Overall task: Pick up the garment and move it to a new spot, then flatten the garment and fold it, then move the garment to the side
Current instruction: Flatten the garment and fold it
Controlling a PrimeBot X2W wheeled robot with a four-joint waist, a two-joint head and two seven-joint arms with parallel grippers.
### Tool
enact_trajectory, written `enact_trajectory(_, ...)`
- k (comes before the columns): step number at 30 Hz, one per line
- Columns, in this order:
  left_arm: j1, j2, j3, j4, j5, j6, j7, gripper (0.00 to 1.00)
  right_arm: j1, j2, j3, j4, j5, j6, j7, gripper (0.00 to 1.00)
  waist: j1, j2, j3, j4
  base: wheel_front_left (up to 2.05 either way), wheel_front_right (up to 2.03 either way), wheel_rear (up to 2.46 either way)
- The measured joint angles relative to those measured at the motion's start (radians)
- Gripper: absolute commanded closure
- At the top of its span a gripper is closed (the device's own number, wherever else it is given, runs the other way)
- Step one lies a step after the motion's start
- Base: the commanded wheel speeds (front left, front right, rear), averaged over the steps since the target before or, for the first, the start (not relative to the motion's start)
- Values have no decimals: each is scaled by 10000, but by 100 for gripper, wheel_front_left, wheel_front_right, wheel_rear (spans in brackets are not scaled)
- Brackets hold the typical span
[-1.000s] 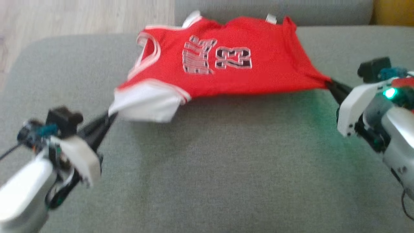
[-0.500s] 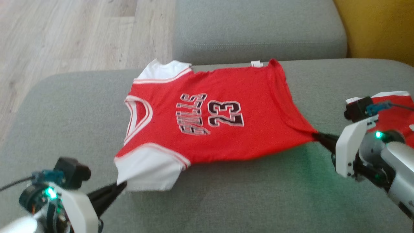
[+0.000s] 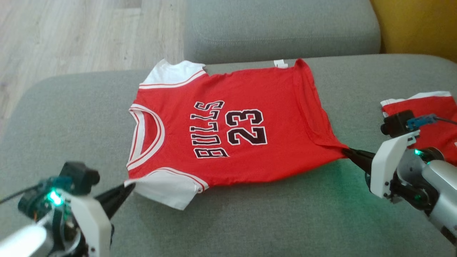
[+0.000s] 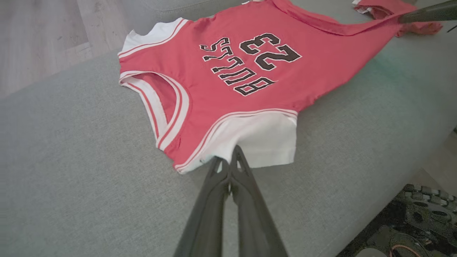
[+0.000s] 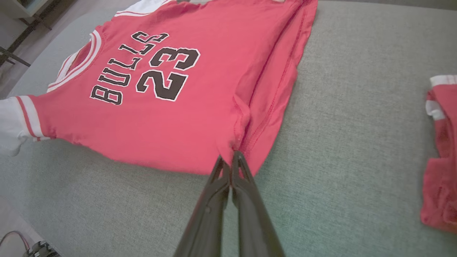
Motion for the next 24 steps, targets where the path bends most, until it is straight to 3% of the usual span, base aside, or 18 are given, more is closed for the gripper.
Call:
enact_trajectory(14,-2681,-1289,-38,2690,713,-976,621,100,-1559,1001,-610,1337,-495,0,-401,100,2,0,1113,1,0,0,0)
enact_trajectory(24,-4409,-2422,-151,4993,1237,-1513,433,100,-2647,1517,-577,2447,-1039,0,-644,100,3,-1,2055,14,0,0,0)
